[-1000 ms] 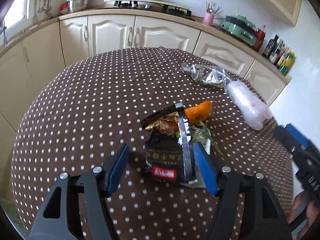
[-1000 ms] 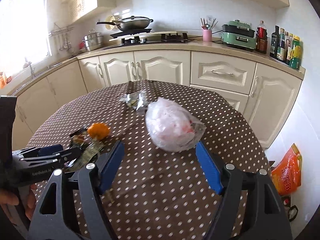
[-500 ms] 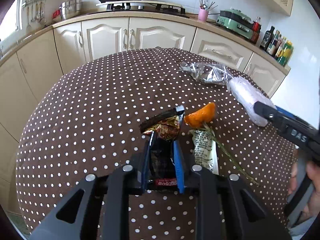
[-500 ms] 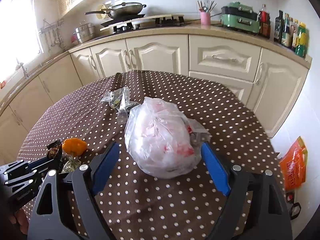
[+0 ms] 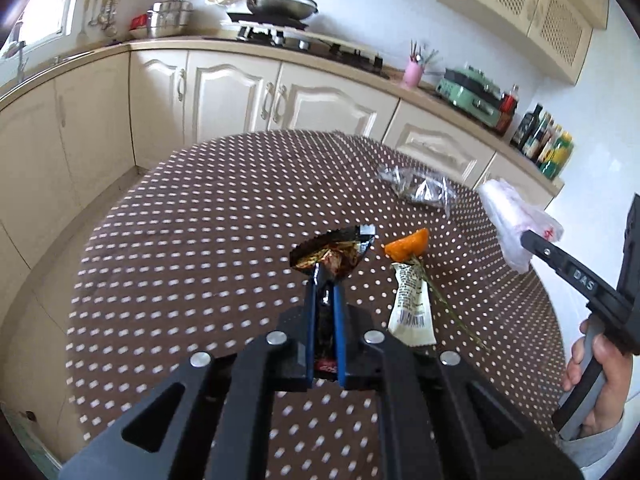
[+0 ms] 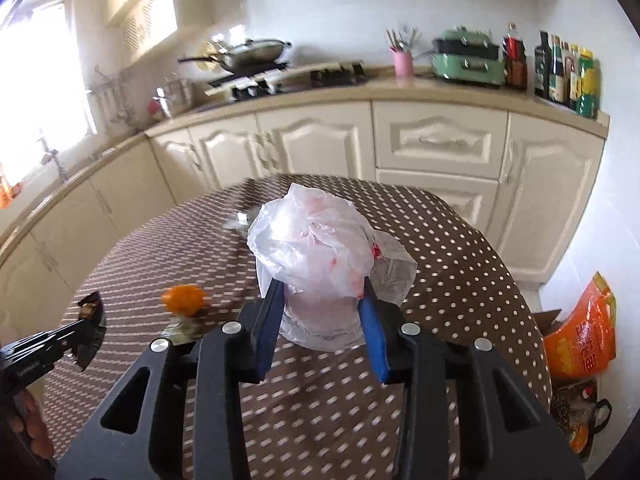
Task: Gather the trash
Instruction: 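Grasp the dark wrapper with the left gripper while the right grasps the pink plastic bag, then carry the dark wrapper and pink bag over the blue bin, open both grippers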
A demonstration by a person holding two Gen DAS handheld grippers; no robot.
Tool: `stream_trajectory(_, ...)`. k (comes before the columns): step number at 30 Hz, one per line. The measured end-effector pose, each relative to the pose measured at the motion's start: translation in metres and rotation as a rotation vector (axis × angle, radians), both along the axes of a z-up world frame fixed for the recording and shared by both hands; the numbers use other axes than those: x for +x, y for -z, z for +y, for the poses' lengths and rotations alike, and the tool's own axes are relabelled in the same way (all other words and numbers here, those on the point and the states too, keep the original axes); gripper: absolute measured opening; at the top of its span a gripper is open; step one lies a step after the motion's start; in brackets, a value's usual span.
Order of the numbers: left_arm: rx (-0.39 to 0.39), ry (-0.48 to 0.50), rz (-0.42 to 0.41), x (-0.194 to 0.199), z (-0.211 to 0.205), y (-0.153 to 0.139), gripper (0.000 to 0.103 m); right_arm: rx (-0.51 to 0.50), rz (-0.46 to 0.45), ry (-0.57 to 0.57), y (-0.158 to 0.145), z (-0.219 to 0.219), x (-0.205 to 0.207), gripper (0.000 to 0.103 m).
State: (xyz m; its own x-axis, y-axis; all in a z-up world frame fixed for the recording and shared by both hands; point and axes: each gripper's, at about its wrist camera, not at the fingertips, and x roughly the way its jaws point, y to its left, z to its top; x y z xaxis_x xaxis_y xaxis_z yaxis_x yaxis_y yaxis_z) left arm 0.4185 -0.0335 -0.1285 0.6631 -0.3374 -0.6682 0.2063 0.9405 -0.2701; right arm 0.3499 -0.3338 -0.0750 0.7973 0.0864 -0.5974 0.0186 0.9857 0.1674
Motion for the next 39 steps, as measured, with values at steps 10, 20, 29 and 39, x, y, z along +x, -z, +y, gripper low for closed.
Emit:
stream_trajectory(10,-0.041,-0.106,-0.069,-0.064,0.076,-0.027,0.007,0.01,-0.076,-0.274,-0.038,0.128,-0.04,0.035)
stream_trajectory(20,-0.039,-0.366,-0.054,-0.128,0.211,-0.019,0.007,0.067,-0.023,-0.606,-0.025,0.303,-0.07,0.035)
stream_trajectory(29,-0.057,-0.55,0.073,-0.17,0.314,0.051,0.007,0.004,0.078,-0.787,0.027,0.423,-0.093,0.036)
stream_trajectory(39,-0.133,-0.653,0.258,-0.163,0.373,0.153,0.007,-0.102,0.261,-0.801,0.13,0.494,-0.068,0.038)
